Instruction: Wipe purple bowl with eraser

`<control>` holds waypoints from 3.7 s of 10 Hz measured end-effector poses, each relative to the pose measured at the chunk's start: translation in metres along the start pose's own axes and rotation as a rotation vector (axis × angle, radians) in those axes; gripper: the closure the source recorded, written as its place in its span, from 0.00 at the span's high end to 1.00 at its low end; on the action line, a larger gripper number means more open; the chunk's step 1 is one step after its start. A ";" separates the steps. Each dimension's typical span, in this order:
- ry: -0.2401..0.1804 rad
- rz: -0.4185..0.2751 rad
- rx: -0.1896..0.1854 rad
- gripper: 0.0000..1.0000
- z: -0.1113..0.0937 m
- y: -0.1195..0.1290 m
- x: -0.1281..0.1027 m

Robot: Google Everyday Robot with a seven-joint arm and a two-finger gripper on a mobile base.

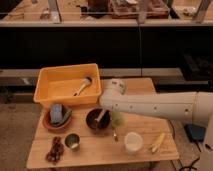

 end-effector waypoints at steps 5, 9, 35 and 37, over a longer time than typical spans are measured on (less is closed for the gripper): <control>-0.016 -0.040 0.071 0.00 -0.001 -0.039 -0.016; -0.050 -0.072 0.115 0.00 -0.019 -0.043 -0.043; -0.049 -0.106 0.141 0.00 -0.024 -0.044 -0.032; -0.066 -0.102 0.139 0.00 -0.030 -0.035 -0.042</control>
